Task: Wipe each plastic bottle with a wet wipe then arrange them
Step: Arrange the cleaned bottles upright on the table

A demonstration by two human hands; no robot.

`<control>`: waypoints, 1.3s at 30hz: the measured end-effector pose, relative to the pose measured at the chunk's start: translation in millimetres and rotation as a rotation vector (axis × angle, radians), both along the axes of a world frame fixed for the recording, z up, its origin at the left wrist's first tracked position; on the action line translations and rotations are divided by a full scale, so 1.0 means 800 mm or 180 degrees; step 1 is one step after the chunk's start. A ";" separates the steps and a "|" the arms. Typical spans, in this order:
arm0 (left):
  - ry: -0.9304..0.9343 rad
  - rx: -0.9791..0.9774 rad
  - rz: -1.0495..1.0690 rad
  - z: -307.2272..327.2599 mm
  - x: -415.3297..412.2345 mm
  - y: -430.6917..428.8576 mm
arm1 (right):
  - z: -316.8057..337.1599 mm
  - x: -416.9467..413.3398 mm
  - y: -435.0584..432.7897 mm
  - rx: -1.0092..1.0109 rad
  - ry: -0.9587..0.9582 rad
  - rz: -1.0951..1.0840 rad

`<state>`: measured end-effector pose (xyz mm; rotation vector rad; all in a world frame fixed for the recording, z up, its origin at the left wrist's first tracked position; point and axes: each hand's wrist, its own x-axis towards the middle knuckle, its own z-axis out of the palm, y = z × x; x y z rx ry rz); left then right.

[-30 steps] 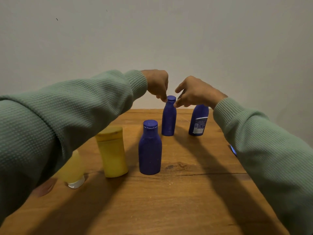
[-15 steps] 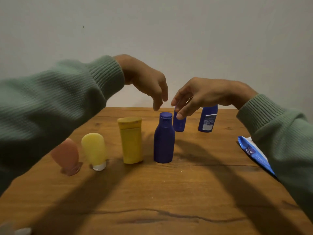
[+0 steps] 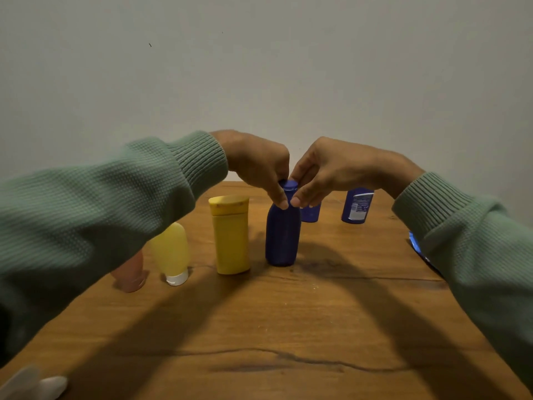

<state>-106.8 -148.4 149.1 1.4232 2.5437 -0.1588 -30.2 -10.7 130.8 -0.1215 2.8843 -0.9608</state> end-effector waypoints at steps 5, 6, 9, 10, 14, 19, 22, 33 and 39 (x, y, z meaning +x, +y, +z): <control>0.0009 0.0442 0.0174 0.010 -0.036 0.006 | 0.009 -0.034 0.010 -0.0035 0.0466 -0.0252; 0.0015 0.0530 0.0234 0.009 -0.044 0.009 | 0.009 -0.043 0.011 -0.0001 0.0559 -0.0301; 0.0028 0.0722 0.0411 0.002 -0.067 0.018 | 0.000 -0.070 0.016 0.0016 0.0715 -0.0408; 0.0046 0.0764 0.0449 -0.001 -0.073 0.020 | -0.005 -0.078 0.017 -0.0006 0.0739 -0.0437; 0.0108 0.0832 0.0554 -0.014 -0.093 0.026 | -0.022 -0.103 0.022 -0.0045 0.0770 -0.0495; 0.0097 0.0793 0.0601 -0.025 -0.109 0.029 | -0.036 -0.119 0.023 -0.0004 0.0737 -0.0512; 0.0088 0.0791 0.0646 -0.030 -0.114 0.029 | -0.040 -0.124 0.021 0.0004 0.0719 -0.0526; -0.0008 0.0878 0.0777 -0.034 -0.123 0.028 | -0.044 -0.134 0.021 0.0028 0.0659 -0.0638; 0.0086 0.0799 0.0817 -0.032 -0.119 0.027 | -0.044 -0.133 0.016 0.0061 0.0579 -0.0684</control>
